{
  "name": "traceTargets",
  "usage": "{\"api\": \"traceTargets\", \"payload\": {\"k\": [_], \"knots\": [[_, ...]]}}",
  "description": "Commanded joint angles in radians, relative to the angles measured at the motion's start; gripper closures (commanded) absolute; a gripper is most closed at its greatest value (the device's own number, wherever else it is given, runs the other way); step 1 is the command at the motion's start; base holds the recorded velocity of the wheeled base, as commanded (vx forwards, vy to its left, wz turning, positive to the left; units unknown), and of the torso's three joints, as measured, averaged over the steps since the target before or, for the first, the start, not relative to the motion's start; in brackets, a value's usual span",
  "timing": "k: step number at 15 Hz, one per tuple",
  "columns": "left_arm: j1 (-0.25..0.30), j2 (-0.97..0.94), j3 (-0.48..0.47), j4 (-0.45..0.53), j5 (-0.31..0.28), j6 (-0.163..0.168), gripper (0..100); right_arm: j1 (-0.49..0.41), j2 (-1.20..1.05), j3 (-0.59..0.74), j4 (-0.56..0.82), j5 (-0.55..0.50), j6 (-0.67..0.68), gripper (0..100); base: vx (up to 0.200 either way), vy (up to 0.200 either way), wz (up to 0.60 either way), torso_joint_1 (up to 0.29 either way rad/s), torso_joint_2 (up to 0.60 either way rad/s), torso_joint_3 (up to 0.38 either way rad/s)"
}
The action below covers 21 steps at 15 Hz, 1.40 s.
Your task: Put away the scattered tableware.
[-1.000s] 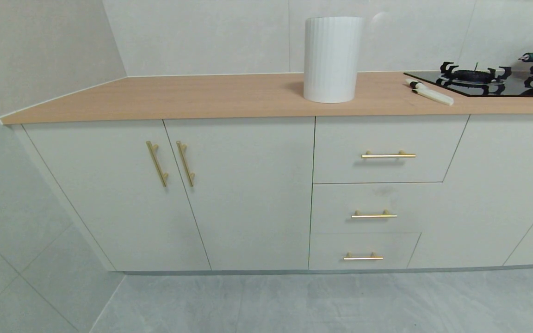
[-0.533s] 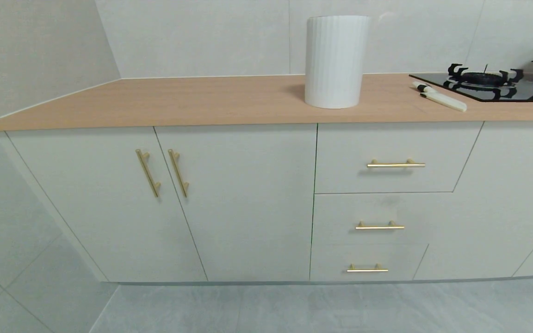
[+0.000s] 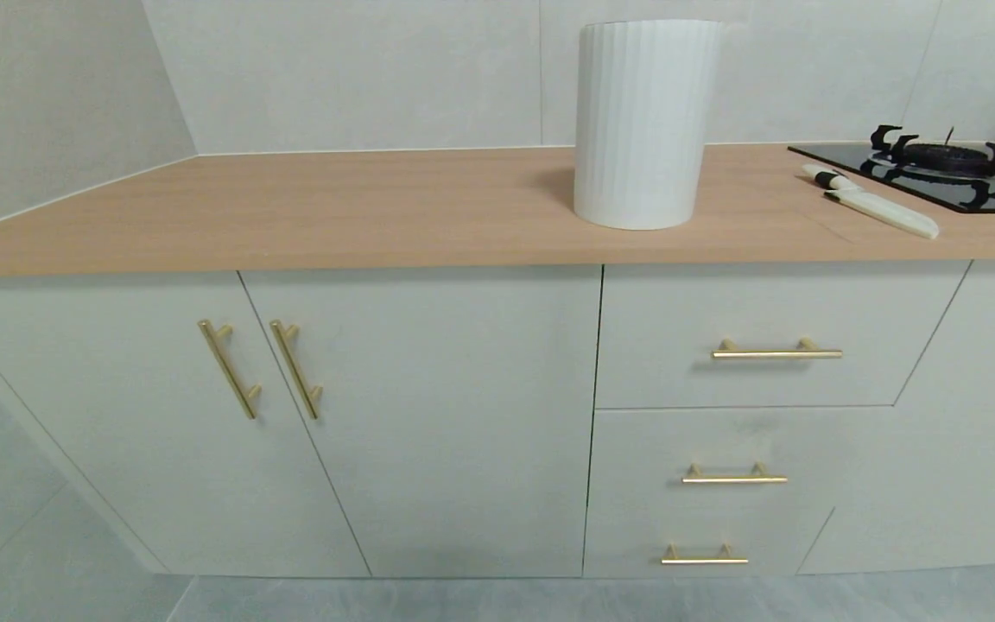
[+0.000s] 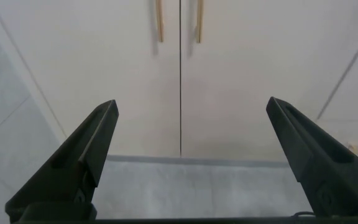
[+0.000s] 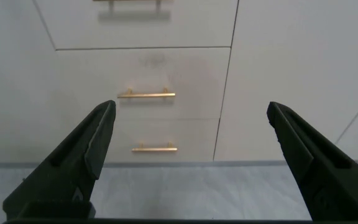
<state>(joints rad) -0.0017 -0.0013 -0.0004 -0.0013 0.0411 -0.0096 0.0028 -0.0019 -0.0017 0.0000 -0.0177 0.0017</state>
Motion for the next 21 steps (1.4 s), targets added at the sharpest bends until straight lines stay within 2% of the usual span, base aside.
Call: {"api": "traceTargets", "payload": {"k": [1,7,21], "knots": [[0.0,0.001,0.0,0.0,0.0,-0.001,0,0.0,0.002,0.0,0.0,0.001,0.0,0,0.2,0.0,0.0,0.002,0.0,0.007],[0.0,0.001,0.0,0.0,0.0,-0.001,0,0.0,0.002,0.0,0.0,-0.001,0.001,0,0.2,0.0,0.0,0.002,0.0,0.003],[0.0,0.001,0.0,0.0,0.0,-0.001,0,0.0,0.002,0.0,0.0,-0.001,0.001,0,0.0,0.0,-0.04,0.0,0.0,0.0]]}}
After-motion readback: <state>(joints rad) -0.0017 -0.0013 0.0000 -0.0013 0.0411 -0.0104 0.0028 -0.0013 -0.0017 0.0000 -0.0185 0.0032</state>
